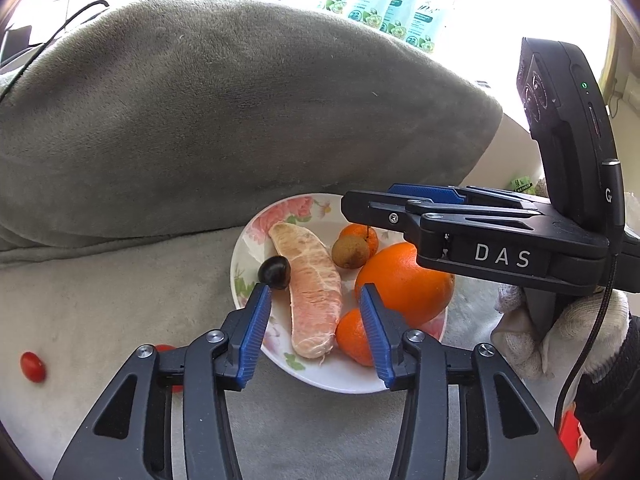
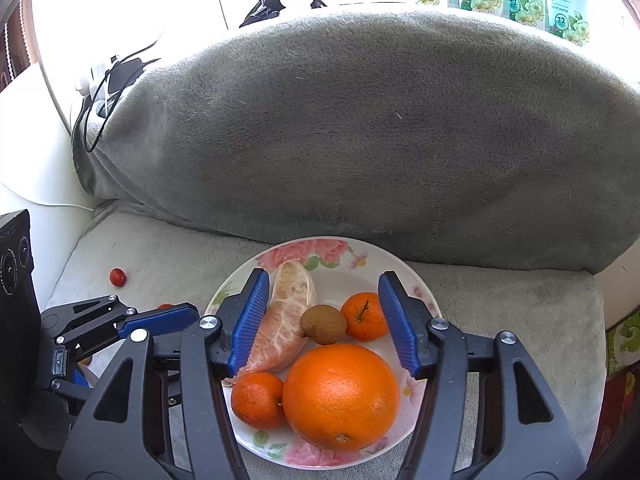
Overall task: Organize fruits
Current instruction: 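Set the plum and kiwi on the plate and open both grippers, then withdraw both grippers from the plate toward the remaining fruit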
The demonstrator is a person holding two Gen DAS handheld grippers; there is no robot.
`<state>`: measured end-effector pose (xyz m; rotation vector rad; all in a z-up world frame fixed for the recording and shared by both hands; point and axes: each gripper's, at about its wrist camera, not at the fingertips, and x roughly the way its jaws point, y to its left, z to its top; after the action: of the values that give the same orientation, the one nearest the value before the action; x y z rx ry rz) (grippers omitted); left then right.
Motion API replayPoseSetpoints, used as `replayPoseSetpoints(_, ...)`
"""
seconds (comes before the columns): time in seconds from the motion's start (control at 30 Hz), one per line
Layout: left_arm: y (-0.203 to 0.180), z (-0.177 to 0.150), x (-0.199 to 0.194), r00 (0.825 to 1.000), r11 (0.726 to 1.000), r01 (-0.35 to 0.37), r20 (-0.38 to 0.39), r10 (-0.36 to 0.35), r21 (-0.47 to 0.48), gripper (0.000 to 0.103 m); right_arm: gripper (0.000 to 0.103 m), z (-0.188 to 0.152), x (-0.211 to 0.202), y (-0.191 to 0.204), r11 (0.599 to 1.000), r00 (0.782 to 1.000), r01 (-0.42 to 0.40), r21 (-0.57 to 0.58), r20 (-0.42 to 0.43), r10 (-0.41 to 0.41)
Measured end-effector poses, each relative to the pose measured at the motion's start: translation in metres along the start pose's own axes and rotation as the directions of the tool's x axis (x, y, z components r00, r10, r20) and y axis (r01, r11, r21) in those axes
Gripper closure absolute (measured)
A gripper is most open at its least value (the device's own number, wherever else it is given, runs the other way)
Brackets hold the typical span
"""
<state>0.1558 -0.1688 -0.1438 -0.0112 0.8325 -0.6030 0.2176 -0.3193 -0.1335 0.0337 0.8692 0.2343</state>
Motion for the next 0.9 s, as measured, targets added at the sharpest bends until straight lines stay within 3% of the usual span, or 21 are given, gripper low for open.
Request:
replayPoseSetpoints(0.03, -0.001, 0.000, 0.000, 1.000, 1.000, 0.000, 0.001, 0.000, 0.002, 0.048, 0.042, 0.000, 0.000, 0.000, 1.000, 1.000, 0.006, -0.001, -0.001, -0.006)
replayPoseSetpoints(0.07, -0.002, 0.000, 0.000, 1.000, 1.000, -0.001, 0.003, 0.001, 0.003, 0.040, 0.033, 0.000, 0.000, 0.000, 1.000, 1.000, 0.014, 0.000, 0.001, -0.014)
replayPoseSetpoints(0.13, -0.004, 0.000, -0.001, 1.000, 1.000, -0.001, 0.009, 0.001, 0.002, 0.036, 0.023, 0.000, -0.002, 0.000, 1.000, 1.000, 0.019, 0.002, 0.014, -0.019)
replayPoseSetpoints(0.27, -0.005, 0.000, -0.002, 1.000, 1.000, -0.006, 0.009, 0.006, 0.000, 0.029, 0.022, 0.000, -0.004, 0.000, 1.000, 1.000, 0.020, 0.004, 0.016, -0.020)
replayPoseSetpoints(0.37, -0.005, -0.001, -0.005, 1.000, 1.000, -0.009, 0.011, 0.009, 0.000, 0.028, 0.017, 0.000, -0.005, 0.001, 1.000, 1.000, 0.020, 0.005, 0.017, -0.020)
replayPoseSetpoints(0.9, -0.013, -0.003, -0.024, 0.999, 0.999, -0.037, 0.017, 0.037, 0.013, 0.023, 0.017, -0.003, -0.017, 0.005, 1.000, 1.000, 0.022, 0.012, 0.020, -0.022)
